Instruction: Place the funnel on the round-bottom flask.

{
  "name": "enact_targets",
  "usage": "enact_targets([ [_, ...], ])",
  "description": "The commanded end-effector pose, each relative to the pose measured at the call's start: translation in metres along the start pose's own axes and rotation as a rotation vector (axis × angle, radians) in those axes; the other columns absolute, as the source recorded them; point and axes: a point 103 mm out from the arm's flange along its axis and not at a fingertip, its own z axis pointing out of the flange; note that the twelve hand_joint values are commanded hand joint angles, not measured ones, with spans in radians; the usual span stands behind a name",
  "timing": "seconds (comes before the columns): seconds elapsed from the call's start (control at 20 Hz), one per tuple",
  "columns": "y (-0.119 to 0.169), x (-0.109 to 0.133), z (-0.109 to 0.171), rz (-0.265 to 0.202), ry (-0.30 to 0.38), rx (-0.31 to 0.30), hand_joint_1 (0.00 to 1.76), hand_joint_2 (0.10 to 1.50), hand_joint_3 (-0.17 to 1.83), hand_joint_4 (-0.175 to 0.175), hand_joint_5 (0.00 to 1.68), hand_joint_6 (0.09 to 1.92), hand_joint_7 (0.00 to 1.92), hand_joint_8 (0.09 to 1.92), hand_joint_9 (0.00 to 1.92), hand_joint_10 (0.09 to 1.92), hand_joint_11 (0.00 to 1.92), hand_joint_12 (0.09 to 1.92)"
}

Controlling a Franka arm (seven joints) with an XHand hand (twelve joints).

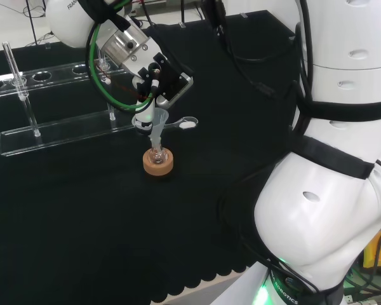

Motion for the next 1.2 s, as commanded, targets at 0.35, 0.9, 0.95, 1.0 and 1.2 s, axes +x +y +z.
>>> enact_targets([
  [0.35, -0.030, -0.018, -0.008, 0.024, 0.034, -0.066, 0.46, 0.59, 0.38, -0.049, 0.37, 0.16, 0.40, 0.70, 0.78, 0.55, 0.53, 1.30],
  [0.9, -0.051, -0.074, 0.005, 0.033, 0.203, -0.251, 0.48, 0.66, 0.37, -0.048, 0.43, 0.12, 0.46, 0.69, 0.73, 0.56, 0.53, 1.31],
  [0.95, -0.050, -0.078, 0.007, 0.031, 0.225, -0.265, 0.49, 0.67, 0.37, -0.048, 0.44, 0.12, 0.47, 0.69, 0.74, 0.57, 0.53, 1.30],
  [1.0, -0.049, -0.082, 0.009, 0.031, 0.239, -0.270, 0.51, 0.67, 0.37, -0.048, 0.45, 0.12, 0.48, 0.69, 0.74, 0.57, 0.54, 1.30],
  [1.2, -0.038, -0.099, 0.017, 0.016, 0.332, -0.306, 0.55, 0.69, 0.38, -0.048, 0.47, 0.12, 0.50, 0.68, 0.76, 0.56, 0.55, 1.30],
])
